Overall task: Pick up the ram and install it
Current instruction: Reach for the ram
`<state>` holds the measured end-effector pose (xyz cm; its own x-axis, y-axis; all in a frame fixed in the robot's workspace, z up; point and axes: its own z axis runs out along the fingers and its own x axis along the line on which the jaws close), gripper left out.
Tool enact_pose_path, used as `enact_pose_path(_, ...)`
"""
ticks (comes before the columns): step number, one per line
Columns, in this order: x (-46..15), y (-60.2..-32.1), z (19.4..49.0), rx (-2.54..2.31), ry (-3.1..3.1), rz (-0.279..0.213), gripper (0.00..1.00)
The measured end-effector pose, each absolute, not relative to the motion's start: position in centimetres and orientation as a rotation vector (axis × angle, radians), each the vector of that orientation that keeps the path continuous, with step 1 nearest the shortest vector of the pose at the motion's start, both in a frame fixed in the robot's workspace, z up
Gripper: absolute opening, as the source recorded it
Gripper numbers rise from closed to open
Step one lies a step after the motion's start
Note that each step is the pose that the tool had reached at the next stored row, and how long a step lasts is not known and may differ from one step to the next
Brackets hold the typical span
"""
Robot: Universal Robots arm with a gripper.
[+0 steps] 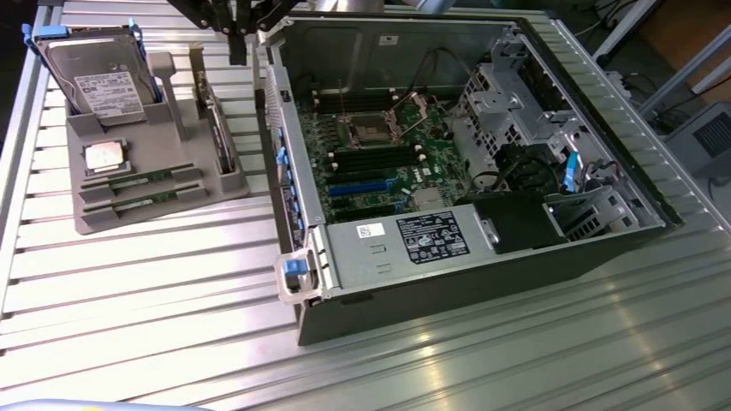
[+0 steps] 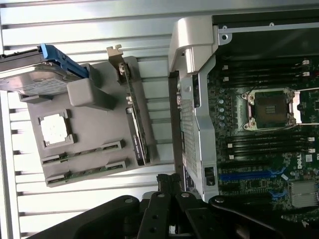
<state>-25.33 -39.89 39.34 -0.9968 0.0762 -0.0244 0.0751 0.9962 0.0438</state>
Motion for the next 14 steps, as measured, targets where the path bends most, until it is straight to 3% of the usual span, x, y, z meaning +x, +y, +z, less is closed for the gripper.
enact_pose_path(14, -26.5, -39.9, 39.3, 0.118, 3.112, 0.067, 0.11)
